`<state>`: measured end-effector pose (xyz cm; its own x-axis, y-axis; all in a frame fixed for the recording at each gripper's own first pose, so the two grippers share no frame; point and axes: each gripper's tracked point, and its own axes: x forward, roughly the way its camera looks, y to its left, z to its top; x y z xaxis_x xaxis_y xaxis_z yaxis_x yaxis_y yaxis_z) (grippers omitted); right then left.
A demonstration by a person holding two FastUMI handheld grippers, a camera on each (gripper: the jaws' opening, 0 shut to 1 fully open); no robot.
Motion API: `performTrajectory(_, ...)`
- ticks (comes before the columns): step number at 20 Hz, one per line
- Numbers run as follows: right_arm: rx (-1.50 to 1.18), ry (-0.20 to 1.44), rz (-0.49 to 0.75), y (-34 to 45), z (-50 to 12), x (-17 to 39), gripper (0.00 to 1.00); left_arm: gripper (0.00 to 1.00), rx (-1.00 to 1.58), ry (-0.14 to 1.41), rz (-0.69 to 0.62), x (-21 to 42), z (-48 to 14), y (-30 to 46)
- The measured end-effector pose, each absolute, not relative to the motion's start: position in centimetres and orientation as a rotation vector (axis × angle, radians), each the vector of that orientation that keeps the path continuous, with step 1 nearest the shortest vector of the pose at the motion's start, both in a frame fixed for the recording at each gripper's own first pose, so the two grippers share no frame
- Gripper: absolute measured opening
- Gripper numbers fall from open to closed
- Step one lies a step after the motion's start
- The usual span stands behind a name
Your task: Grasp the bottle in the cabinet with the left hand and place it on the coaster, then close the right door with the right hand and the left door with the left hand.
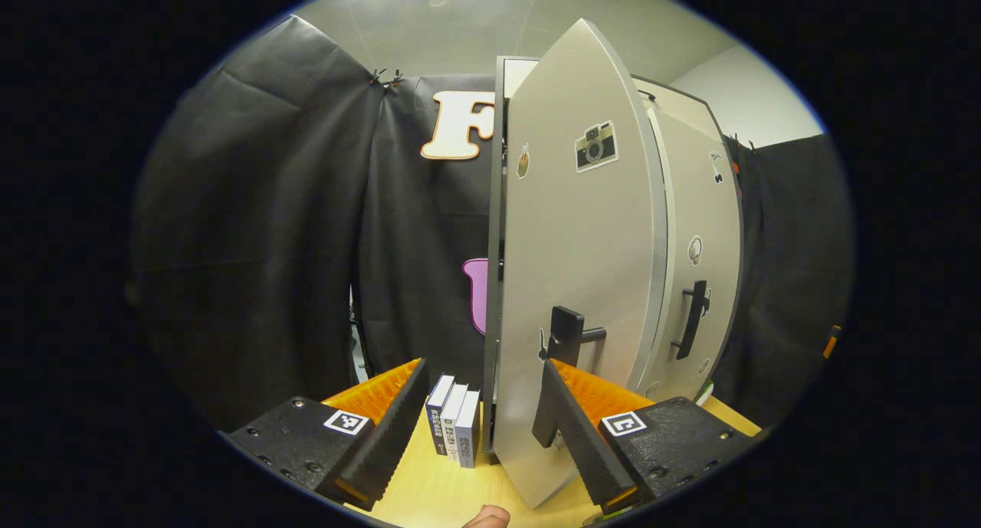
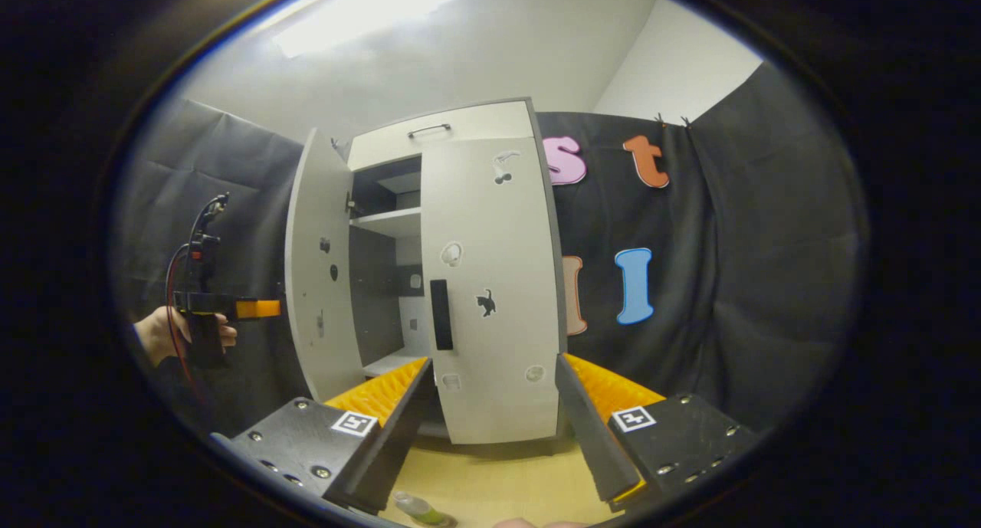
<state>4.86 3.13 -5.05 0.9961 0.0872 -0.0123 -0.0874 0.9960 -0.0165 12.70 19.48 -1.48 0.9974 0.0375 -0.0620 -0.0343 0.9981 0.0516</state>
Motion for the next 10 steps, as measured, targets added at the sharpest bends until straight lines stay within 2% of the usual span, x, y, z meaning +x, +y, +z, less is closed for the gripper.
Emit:
performTrajectory(3,-0.021,0.017,0.084,2.8,-5.3,4.4,0.95,0.94,0.052,0.072,0.009,13.1,-1.7,18.0)
performTrajectory(4,-0.021,0.020,0.084,2.8,-5.3,4.4,0.92,0.94,0.042,0.076,-0.002,13.2,-1.8,17.5)
performTrajectory(5,-0.023,0.021,0.085,2.8,-5.2,4.4,0.95,0.95,0.034,0.081,-0.012,13.4,-1.9,16.9)
performTrajectory(6,-0.022,0.021,0.086,2.8,-5.1,4.4,0.95,0.90,0.028,0.085,-0.022,13.7,-2.0,16.3)
performTrajectory(7,-0.019,0.024,0.088,2.8,-5.2,4.4,0.95,0.90,0.025,0.089,-0.034,13.8,-2.1,15.6)
performTrajectory(8,-0.020,0.030,0.090,2.8,-5.3,4.5,0.95,0.95,0.022,0.093,-0.045,14.1,-2.3,14.9)
performTrajectory(9,-0.025,0.032,0.087,2.7,-5.4,4.5,0.95,0.90,0.018,0.098,-0.057,14.2,-2.4,14.3)
performTrajectory(10,-0.032,0.039,0.083,2.5,-5.5,4.5,0.95,0.95,0.015,0.104,-0.075,14.4,-2.6,13.5)
